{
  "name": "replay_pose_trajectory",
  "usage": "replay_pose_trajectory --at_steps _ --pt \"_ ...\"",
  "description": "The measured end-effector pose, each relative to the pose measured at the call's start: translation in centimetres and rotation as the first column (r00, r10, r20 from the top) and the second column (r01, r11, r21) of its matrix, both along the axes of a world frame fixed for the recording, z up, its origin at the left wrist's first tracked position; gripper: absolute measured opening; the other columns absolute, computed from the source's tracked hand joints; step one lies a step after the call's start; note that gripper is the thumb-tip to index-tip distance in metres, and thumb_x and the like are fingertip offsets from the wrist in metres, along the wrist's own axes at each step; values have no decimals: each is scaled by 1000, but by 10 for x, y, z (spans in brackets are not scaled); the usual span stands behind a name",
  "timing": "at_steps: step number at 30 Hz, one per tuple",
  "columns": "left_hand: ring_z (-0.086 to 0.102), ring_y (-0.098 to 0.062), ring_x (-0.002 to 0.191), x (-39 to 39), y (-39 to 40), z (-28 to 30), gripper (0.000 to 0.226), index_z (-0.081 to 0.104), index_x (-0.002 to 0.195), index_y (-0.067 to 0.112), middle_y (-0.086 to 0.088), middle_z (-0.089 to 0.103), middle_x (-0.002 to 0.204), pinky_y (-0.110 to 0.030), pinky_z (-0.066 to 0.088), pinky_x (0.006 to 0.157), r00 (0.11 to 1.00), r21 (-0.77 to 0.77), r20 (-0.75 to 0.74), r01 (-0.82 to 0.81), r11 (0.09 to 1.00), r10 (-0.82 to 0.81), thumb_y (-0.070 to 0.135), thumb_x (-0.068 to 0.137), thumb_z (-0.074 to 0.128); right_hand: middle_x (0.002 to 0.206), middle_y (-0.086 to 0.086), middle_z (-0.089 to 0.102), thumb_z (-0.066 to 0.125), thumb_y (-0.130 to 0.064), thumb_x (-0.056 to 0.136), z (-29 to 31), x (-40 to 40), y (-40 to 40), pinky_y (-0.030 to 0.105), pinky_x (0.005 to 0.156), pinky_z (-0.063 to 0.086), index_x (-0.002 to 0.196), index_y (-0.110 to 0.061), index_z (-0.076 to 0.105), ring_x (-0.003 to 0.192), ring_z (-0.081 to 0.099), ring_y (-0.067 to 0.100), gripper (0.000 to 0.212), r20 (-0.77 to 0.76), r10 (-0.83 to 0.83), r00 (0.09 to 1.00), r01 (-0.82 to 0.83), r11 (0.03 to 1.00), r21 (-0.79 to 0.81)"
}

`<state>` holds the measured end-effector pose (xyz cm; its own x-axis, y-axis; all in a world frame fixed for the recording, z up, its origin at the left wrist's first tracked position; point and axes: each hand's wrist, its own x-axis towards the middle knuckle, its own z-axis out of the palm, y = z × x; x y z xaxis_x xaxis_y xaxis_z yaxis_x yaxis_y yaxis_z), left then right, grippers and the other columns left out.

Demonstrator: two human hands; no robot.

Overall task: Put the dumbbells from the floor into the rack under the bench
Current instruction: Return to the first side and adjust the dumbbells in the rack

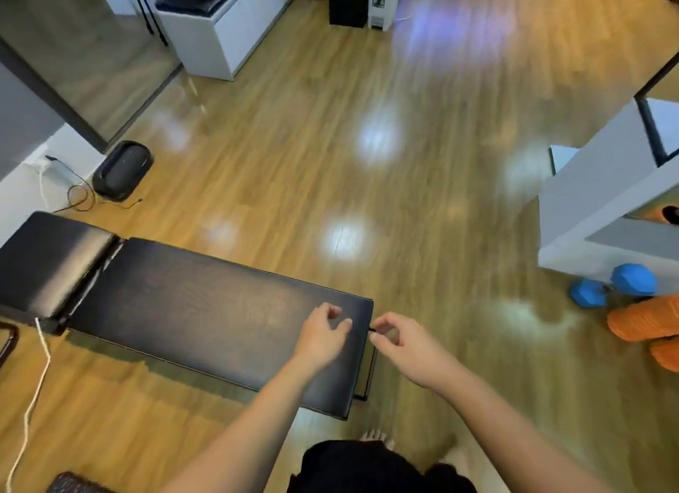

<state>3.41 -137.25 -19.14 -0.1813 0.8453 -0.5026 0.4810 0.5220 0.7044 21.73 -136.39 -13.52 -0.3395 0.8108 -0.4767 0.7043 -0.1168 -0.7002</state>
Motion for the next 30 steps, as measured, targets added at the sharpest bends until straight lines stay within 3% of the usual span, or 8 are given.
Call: replay_pose_trajectory --at_steps 9,14,19,21,23,25,28,30 --pt "59 -16 98 50 80 -4 22 58 111 19 4 61 106 -28 45 77 930 14 -30 -366 931 366 33 93 60 111 -5 65 57 -31 98 -19 30 146 6 60 41 120 -19 62 78 58 -1 26 -73 256 964 -258 966 -16" --pt "61 -13 97 94 119 4 17 59 107 21 4 63 105 -28 49 80 833 -49 -37 -554 831 553 30 93 60 116 -11 61 55 -37 98 -13 67 229 18 79 48 124 -25 59 92 59 2 29 -65 438 897 -442 894 -75" --pt "59 -7 90 123 161 18 18 59 108 22 7 63 103 -20 41 68 722 -60 -43 -692 720 690 32 94 59 116 -10 62 54 -34 99 -16 66 305 11 68 40 123 -23 60 83 53 -4 27 -59 558 827 -562 824 -74" --pt "58 -5 89 126 177 14 17 59 108 22 8 62 102 -17 40 66 670 -52 -51 -742 668 740 32 95 59 118 -11 60 52 -36 99 -21 52 329 17 75 46 123 -28 59 87 54 -2 27 -60 657 752 -659 749 -62" --pt "57 -6 90 125 194 11 18 58 110 21 9 61 105 -14 39 66 613 -61 -61 -790 610 788 32 95 59 115 -23 59 49 -51 93 -29 37 350 38 96 49 114 -51 55 93 57 2 22 -33 731 682 -731 681 -43" --pt "57 -7 92 122 213 1 18 58 111 21 9 60 107 -13 38 66 546 -78 -61 -837 541 836 31 96 58 109 -33 57 40 -68 81 -41 22 376 58 105 40 97 -67 47 96 59 2 17 -8 782 624 -781 622 -55" --pt "57 -7 95 110 251 -7 20 57 113 21 8 60 108 -17 40 71 449 -105 -37 -890 443 893 30 96 58 109 -33 56 38 -72 78 -54 -10 423 59 101 43 96 -67 46 95 60 4 20 -14 820 573 -819 571 -65" --pt "57 -8 98 95 278 -11 22 58 114 21 7 61 108 -20 41 75 409 -119 -46 -908 402 911 31 95 59 114 -26 58 48 -61 86 -48 -36 454 49 96 49 109 -54 54 95 59 6 25 -33 838 545 -837 541 -81"
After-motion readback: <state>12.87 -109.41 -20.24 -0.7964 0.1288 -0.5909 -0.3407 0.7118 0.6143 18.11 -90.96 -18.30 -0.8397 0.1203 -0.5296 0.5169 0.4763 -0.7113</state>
